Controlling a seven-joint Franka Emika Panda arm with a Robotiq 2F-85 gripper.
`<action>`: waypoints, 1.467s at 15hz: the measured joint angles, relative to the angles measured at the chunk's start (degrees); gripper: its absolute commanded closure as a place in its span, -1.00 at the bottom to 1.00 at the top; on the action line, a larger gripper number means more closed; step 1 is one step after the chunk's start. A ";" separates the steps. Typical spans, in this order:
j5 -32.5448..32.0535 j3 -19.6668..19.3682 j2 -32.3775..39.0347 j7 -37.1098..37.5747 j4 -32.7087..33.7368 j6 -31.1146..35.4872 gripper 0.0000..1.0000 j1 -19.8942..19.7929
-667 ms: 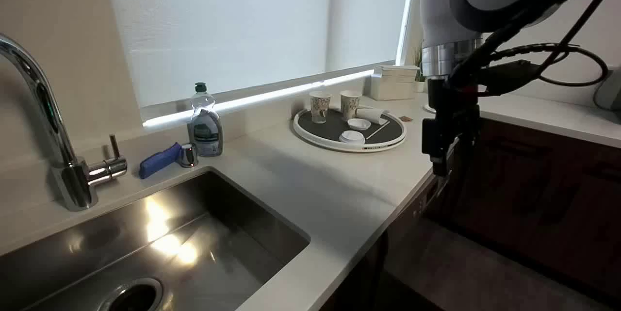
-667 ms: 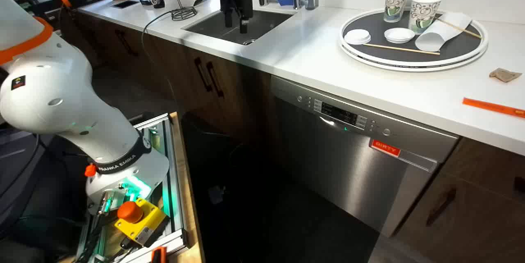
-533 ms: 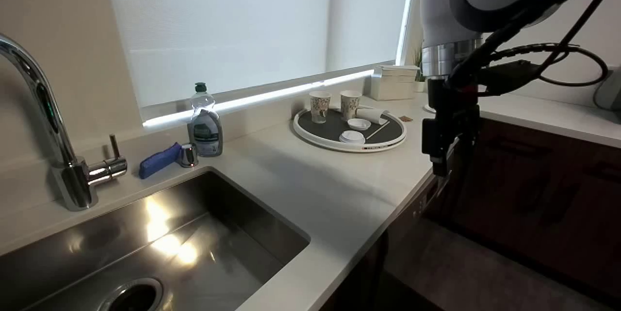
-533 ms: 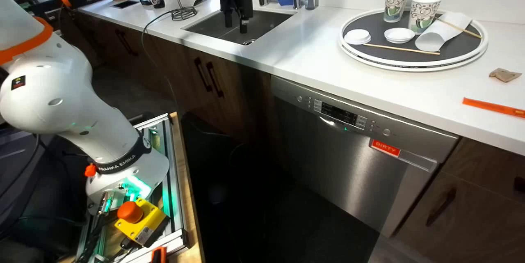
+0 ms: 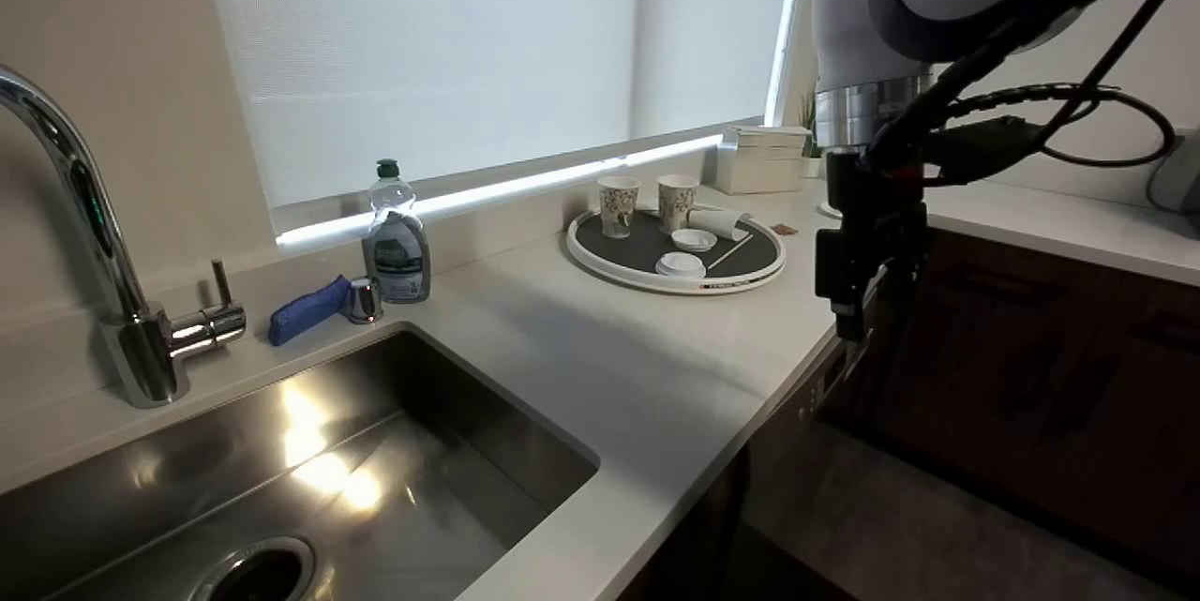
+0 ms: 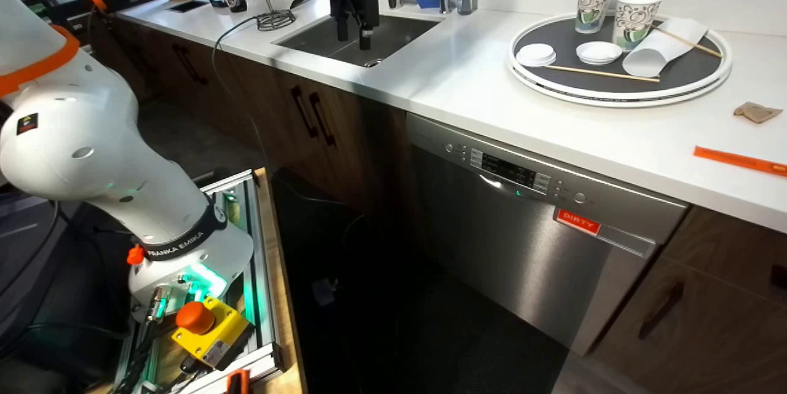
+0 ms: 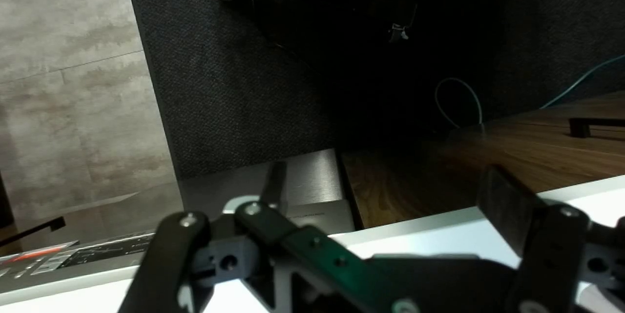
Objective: Press the button on the object
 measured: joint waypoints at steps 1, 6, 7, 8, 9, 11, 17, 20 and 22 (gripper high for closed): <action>0.00 0.00 0.00 0.00 0.00 0.00 -1.00 0.00; -0.48 -0.63 -0.09 0.74 -0.11 0.00 -1.00 -0.09; -1.29 -1.27 -0.32 2.13 -0.43 0.00 -1.00 -0.36; -1.74 -2.08 -0.66 3.31 -0.91 0.00 -1.00 -0.80; -2.08 -3.04 -1.12 4.49 -1.53 0.00 -1.00 -1.46; -2.24 -5.46 -2.28 6.09 -3.29 0.00 -1.00 -3.28; -5.64 -12.62 -5.59 -2.99 -9.88 8.93 -1.00 -8.32; -7.32 -15.24 -6.54 -12.78 -12.84 16.48 -1.00 -9.37; -7.76 -16.51 -6.55 -19.21 -14.08 20.50 -1.00 -9.49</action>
